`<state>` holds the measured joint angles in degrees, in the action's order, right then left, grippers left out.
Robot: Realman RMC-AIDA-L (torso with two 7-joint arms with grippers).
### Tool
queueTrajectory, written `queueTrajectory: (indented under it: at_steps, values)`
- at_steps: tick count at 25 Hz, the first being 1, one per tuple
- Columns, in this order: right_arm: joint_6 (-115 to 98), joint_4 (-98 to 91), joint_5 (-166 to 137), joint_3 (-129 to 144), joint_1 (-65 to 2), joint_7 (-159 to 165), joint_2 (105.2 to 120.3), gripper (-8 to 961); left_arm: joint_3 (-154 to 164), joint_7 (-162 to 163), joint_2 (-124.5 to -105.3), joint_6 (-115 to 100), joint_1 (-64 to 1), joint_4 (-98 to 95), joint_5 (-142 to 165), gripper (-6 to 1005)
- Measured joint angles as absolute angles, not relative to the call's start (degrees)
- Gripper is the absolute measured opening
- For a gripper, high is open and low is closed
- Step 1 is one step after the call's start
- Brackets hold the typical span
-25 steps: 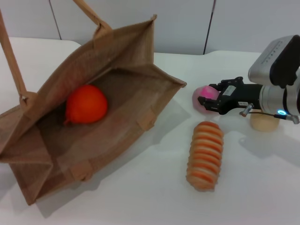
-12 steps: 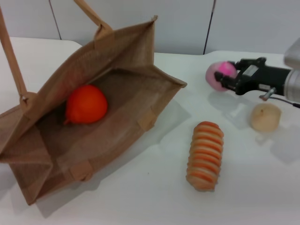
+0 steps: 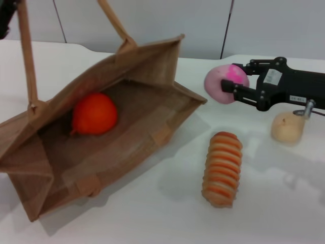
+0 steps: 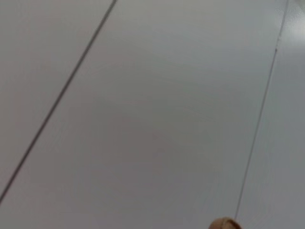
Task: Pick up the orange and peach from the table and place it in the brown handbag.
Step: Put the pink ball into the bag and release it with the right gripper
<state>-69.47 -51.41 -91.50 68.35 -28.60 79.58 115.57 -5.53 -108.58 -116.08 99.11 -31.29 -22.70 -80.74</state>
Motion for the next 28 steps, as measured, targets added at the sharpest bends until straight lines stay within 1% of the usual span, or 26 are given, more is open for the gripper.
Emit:
queueTrajectory:
  at_steps: [4,9,19,28]
  values:
    - [-76.2,-51.3,-91.0,67.4,-29.4,78.2,115.5,429,-5.5,-108.6,-116.13,99.0,-33.1,-22.6,-78.8,105]
    - [-77.0,-49.7,-92.0,71.9,-31.5,76.2,115.48,427,-5.5,-108.5,-116.21,99.1,-35.1,-22.4,-77.2,105]
    - [-71.7,-38.2,-93.5,81.2,-42.3,75.8,115.71,423,-5.4,-107.7,-116.26,100.1,-39.2,-22.2,-74.0,105]
    - [-64.3,-36.6,-92.9,89.5,-47.1,77.9,116.32,420,-5.4,-106.5,-116.35,102.7,-40.8,-22.1,-73.5,104]
